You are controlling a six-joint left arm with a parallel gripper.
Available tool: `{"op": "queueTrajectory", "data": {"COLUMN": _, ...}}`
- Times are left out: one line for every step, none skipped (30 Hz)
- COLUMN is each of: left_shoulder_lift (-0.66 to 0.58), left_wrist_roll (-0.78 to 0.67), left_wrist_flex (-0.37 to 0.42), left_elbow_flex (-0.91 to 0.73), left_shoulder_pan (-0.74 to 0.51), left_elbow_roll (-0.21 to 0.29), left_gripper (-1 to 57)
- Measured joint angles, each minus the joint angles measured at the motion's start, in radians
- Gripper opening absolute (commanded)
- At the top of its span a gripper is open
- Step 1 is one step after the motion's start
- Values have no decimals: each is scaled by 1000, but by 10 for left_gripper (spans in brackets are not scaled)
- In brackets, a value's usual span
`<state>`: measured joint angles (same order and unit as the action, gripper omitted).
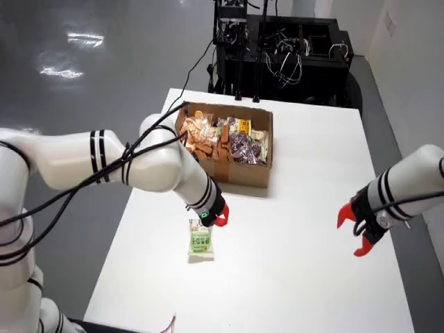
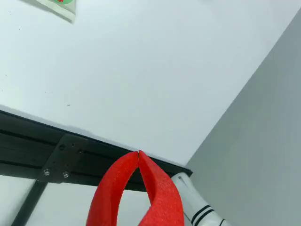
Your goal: Grasp a snack and put it in the bin.
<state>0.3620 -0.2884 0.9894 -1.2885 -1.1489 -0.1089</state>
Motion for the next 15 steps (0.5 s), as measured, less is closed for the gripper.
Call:
{"op": "queueTrajectory", "data": {"left_shoulder_lift": 0, "left_wrist_roll": 0, "left_wrist_flex": 0, "left_elbow_flex": 0, "left_shoulder_pan": 0, "left_elbow_roll": 0, "left_gripper": 3}}
{"op": "queueTrajectory", "data": {"left_shoulder_lift": 0, "left_wrist_roll": 9, "left_wrist_flex": -1, "left_elbow_flex": 0, "left_shoulder_pan": 2, "left_elbow_roll": 0, "left_gripper": 3}}
{"op": "queueTrajectory", "data": {"left_shoulder_lift": 0, "left_wrist_roll": 9, "left_wrist_flex": -1, "left_elbow_flex": 0, "left_shoulder_pan": 2, "left_elbow_roll": 0, "left_gripper": 4}}
{"op": "queueTrajectory", "data": {"left_shoulder_lift": 0, "left_wrist_roll": 10, "left_wrist_flex": -1, "left_elbow_flex": 0, "left_shoulder_pan": 3, "left_elbow_roll": 0, "left_gripper": 4}}
{"op": "queueTrajectory", "data": {"left_shoulder_lift": 0, "left_wrist_roll": 28, "left_wrist_flex": 4, "left_elbow_flex": 0, "left_shoulder_pan": 8, "left_elbow_roll": 0, "left_gripper": 4}}
{"op": "queueTrajectory", "data": {"left_shoulder_lift": 0, "left_wrist_roll": 42, "left_wrist_flex": 7, "left_elbow_flex": 0, "left_shoulder_pan": 11, "left_elbow_roll": 0, "left_gripper": 4}}
{"op": "queueTrajectory", "data": {"left_shoulder_lift": 0, "left_wrist_roll": 54, "left_wrist_flex": 9, "left_elbow_flex": 0, "left_shoulder_pan": 14, "left_elbow_roll": 0, "left_gripper": 5}}
{"op": "queueTrajectory", "data": {"left_shoulder_lift": 0, "left_wrist_roll": 65, "left_wrist_flex": 10, "left_elbow_flex": 0, "left_shoulder_pan": 16, "left_elbow_roll": 0, "left_gripper": 5}}
{"op": "queueTrajectory", "data": {"left_shoulder_lift": 0, "left_wrist_roll": 73, "left_wrist_flex": 11, "left_elbow_flex": 0, "left_shoulder_pan": 17, "left_elbow_roll": 0, "left_gripper": 5}}
{"op": "queueTrajectory", "data": {"left_shoulder_lift": 0, "left_wrist_roll": 80, "left_wrist_flex": 12, "left_elbow_flex": 0, "left_shoulder_pan": 19, "left_elbow_roll": 0, "left_gripper": 5}}
{"op": "queueTrajectory", "data": {"left_shoulder_lift": 0, "left_wrist_roll": 84, "left_wrist_flex": 13, "left_elbow_flex": 0, "left_shoulder_pan": 20, "left_elbow_roll": 0, "left_gripper": 5}}
{"op": "queueTrajectory", "data": {"left_shoulder_lift": 0, "left_wrist_roll": 89, "left_wrist_flex": 13, "left_elbow_flex": 0, "left_shoulder_pan": 20, "left_elbow_roll": 0, "left_gripper": 6}}
{"op": "queueTrajectory", "data": {"left_shoulder_lift": 0, "left_wrist_roll": 92, "left_wrist_flex": 14, "left_elbow_flex": 0, "left_shoulder_pan": 21, "left_elbow_roll": 0, "left_gripper": 8}}
{"op": "queueTrajectory", "data": {"left_shoulder_lift": 0, "left_wrist_roll": 96, "left_wrist_flex": 14, "left_elbow_flex": 0, "left_shoulder_pan": 22, "left_elbow_roll": 0, "left_gripper": 11}}
{"op": "queueTrajectory", "data": {"left_shoulder_lift": 0, "left_wrist_roll": 99, "left_wrist_flex": 15, "left_elbow_flex": 0, "left_shoulder_pan": 22, "left_elbow_roll": 0, "left_gripper": 15}}
